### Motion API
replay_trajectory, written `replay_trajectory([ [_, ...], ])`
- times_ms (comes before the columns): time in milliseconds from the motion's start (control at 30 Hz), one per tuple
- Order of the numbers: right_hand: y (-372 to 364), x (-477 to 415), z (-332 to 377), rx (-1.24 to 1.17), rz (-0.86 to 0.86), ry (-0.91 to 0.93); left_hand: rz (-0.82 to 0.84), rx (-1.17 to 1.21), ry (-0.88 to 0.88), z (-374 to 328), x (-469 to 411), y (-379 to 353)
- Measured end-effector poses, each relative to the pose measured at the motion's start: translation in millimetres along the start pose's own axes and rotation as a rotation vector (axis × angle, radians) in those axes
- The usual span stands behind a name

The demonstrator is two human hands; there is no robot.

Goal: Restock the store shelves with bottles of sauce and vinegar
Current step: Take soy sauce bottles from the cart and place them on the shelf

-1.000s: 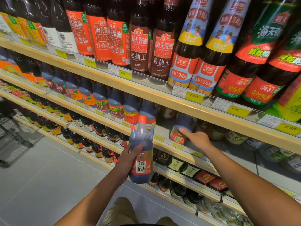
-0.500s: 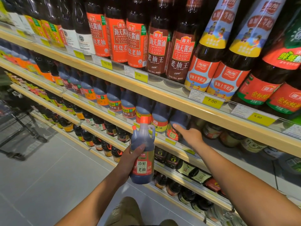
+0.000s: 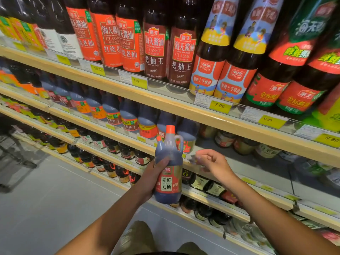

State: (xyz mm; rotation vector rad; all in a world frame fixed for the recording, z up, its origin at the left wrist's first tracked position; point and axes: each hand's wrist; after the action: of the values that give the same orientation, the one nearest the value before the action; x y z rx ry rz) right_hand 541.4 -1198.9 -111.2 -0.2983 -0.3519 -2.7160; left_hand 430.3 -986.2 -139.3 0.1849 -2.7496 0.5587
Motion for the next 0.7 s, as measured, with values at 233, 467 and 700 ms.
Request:
replay_trajectory([
  [233, 17, 47, -6, -0.113, 0.281, -0.148, 0.171, 0.088, 0.071, 8, -10, -56],
  [467, 28, 57, -12, -0.133, 0.197, -0.1, 0.258, 0.058, 0.097, 15, -18, -93],
  [700, 29, 51, -15, -0.15, 0.134, -0.048, 0.234, 0.039, 0.082, 14, -25, -107],
])
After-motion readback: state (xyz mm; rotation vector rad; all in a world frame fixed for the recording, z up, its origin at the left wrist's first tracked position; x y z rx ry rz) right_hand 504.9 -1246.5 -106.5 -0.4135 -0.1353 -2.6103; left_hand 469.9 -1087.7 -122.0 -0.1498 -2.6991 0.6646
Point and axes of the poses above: each hand's wrist, its own x-axis away from the middle knuckle, its own y-axis out of the back of the hand, z = x × y
